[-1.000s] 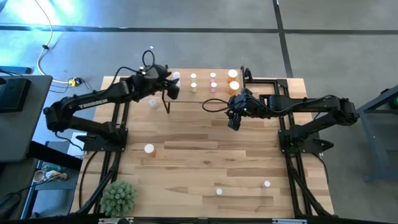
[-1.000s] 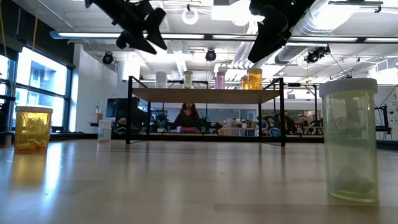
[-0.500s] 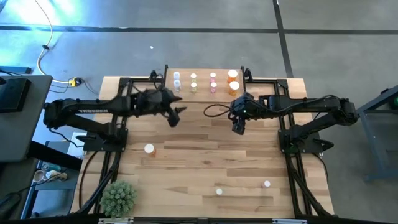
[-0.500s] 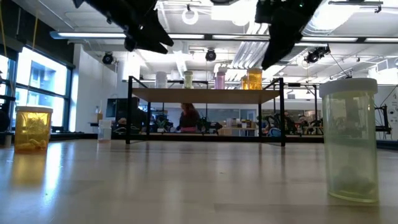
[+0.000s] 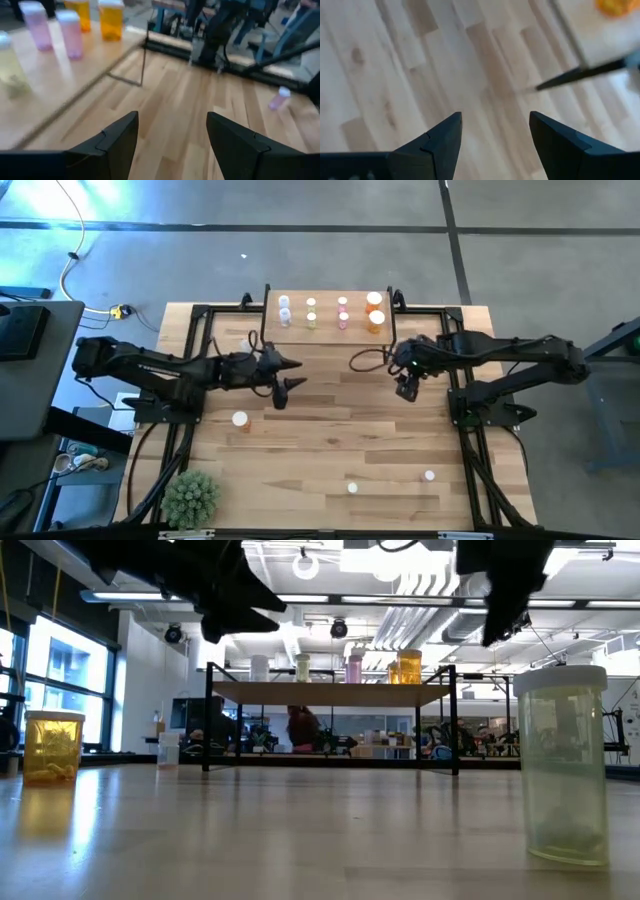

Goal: Pick and place medicine bottles onto shelf by color
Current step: Put the pink pill bottle on the shelf aligned with the pink bottle

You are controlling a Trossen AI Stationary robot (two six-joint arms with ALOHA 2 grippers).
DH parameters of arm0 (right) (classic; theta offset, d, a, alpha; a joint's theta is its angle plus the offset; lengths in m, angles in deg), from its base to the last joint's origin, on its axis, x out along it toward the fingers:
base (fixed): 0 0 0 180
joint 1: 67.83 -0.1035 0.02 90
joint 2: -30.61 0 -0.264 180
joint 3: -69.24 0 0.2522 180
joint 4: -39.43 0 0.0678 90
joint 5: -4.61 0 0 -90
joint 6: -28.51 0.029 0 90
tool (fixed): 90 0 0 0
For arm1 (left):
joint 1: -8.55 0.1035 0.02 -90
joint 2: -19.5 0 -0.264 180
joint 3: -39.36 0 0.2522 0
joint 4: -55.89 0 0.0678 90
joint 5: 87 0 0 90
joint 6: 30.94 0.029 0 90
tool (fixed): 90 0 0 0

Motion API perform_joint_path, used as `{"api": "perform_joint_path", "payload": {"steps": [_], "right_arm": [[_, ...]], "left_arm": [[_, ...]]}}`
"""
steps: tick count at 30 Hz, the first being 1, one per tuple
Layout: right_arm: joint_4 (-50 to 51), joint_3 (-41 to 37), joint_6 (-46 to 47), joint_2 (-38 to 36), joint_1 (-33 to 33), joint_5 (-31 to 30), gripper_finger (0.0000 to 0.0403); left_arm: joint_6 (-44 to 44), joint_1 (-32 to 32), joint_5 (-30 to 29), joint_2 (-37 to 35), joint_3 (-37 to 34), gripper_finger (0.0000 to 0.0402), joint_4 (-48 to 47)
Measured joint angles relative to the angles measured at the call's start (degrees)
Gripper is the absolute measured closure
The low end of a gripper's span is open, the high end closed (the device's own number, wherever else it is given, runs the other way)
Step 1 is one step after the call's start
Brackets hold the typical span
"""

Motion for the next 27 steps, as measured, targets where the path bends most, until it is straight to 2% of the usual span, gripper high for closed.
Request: {"api": "perform_joint_path", "payload": {"steps": [11, 23, 27], "right_arm": [[1.6, -8.1, 22.7, -9.2, -14.6, -0.1, 0.0181], [-0.4, -13.4, 39.2, -9.9, -37.3, 0.0, 0.0181], [-3.7, -15.4, 44.7, -9.9, -44.5, -1.7, 0.0181]], "left_arm": [[0.0, -1.2, 0.0, 5.1, 0.0, 0.0177, 4.7], [-0.2, -2.5, 0.1, 5.7, 0.0, 0.0177, 4.7], [-0.2, -3.4, 0.2, 5.7, 0.0, 0.0177, 4.7]]}}
